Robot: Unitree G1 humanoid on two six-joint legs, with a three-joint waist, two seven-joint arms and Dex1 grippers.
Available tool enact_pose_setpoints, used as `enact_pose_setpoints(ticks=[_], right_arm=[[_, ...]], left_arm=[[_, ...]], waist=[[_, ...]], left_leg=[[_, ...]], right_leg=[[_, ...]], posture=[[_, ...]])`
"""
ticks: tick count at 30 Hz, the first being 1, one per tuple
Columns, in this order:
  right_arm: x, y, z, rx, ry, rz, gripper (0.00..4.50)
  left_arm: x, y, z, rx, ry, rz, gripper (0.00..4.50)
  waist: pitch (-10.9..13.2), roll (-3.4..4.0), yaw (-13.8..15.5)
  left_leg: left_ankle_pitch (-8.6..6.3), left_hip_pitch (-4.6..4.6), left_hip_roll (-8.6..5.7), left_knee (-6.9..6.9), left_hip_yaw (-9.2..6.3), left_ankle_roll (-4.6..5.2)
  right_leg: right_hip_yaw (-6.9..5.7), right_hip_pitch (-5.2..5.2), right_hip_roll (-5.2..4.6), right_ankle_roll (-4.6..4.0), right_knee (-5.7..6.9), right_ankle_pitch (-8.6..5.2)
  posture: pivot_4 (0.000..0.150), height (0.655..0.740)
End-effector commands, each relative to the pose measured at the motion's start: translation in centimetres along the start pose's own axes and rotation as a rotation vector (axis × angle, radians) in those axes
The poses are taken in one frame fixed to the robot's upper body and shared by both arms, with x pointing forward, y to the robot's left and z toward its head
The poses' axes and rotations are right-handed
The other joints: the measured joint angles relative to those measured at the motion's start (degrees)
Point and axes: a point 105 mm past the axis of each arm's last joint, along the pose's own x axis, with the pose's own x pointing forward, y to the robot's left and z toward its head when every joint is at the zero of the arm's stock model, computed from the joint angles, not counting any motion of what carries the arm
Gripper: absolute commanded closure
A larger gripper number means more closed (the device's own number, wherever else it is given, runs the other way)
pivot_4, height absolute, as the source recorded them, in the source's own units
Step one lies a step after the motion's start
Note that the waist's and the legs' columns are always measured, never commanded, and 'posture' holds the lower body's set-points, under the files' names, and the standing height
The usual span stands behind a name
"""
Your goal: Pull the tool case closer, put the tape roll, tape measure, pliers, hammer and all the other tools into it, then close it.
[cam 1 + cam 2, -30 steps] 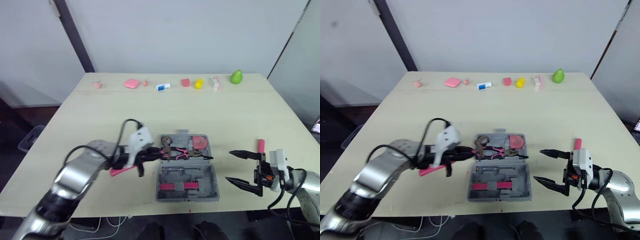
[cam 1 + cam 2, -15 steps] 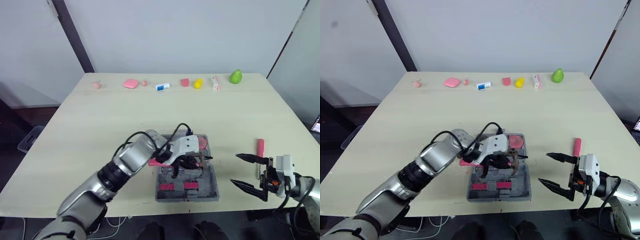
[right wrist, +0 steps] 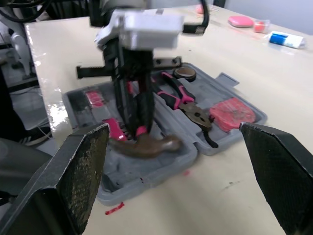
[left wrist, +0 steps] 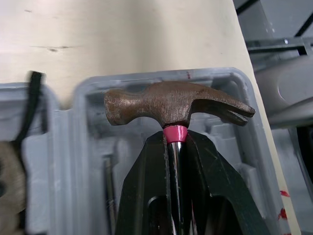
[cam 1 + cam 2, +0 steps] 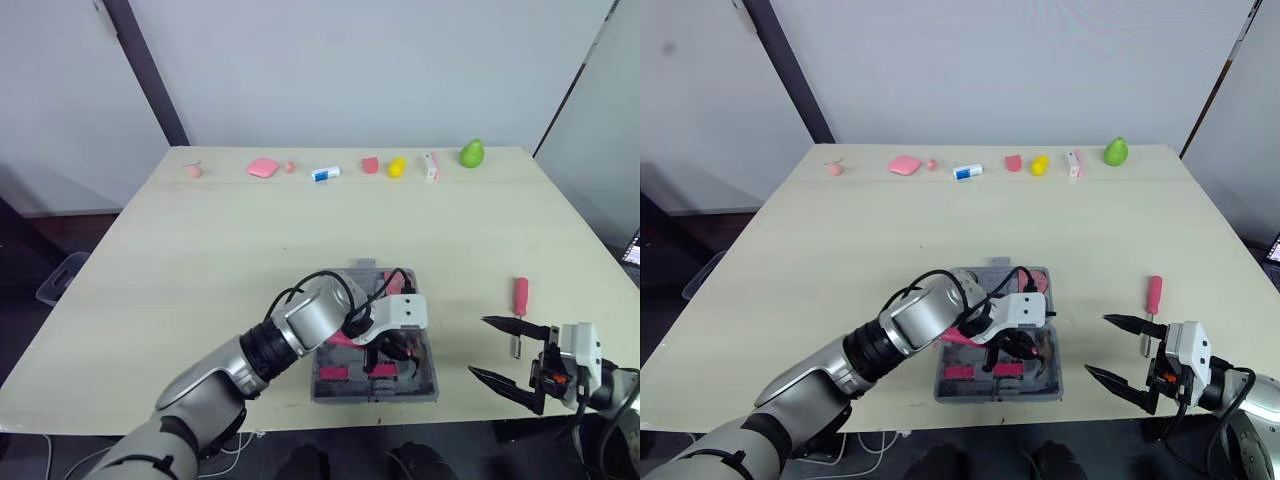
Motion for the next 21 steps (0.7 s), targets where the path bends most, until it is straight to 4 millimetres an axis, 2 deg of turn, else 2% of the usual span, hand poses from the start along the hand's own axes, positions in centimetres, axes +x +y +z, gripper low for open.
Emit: enact_pose_setpoints(ticks=[1, 13, 14, 16, 21], right_arm=[[-0.3, 0.0, 1.2, -0.061, -0.018, -0.012, 0.0], [0.1, 0.4, 1.1, -0.054, -0.023, -0.018, 0.0], [0.1, 0.4, 1.1, -0.054, -0.024, -0.017, 0.0], [0.1, 0.5, 1.1, -0.053, -0.025, -0.016, 0.0], [0.1, 0.5, 1.1, -0.053, -0.023, -0.013, 0.0]], left_arm=[[0.4, 0.0, 0.7, 0.043, 0.007, 0.001, 4.46], [1.1, 1.0, 0.9, 0.043, 0.011, 0.032, 4.46], [1.1, 1.0, 1.0, 0.044, 0.011, 0.031, 3.67], [1.0, 0.8, 1.0, 0.03, 0.006, 0.025, 3.05], [0.7, 0.9, 1.1, 0.04, 0.001, 0.038, 3.05]], waist=[[0.0, 0.0, -0.01], [-0.02, 0.04, 1.17], [-0.02, 0.04, 1.38], [-0.02, 0.04, 1.33], [-0.02, 0.04, 1.25]], left_leg=[[0.0, 0.0, 0.0, 0.0, 0.0, 0.0], [0.01, -0.01, -0.13, 0.08, -0.09, 0.01], [0.01, -0.01, -0.13, 0.08, -0.09, 0.01], [0.01, -0.02, -0.13, 0.09, -0.09, 0.01], [0.01, -0.02, -0.13, 0.08, -0.12, 0.01]], right_leg=[[0.0, 0.0, 0.0, 0.0, 0.0, 0.0], [0.08, 0.07, -0.02, 0.01, -0.01, 0.0], [0.08, 0.07, -0.02, 0.01, -0.01, 0.0], [0.08, 0.07, -0.01, 0.01, -0.01, 0.0], [0.06, 0.06, 0.0, 0.0, 0.0, 0.0]], posture=[[0.15, 0.74], [0.15, 0.74], [0.15, 0.74], [0.15, 0.74], [0.15, 0.74]])
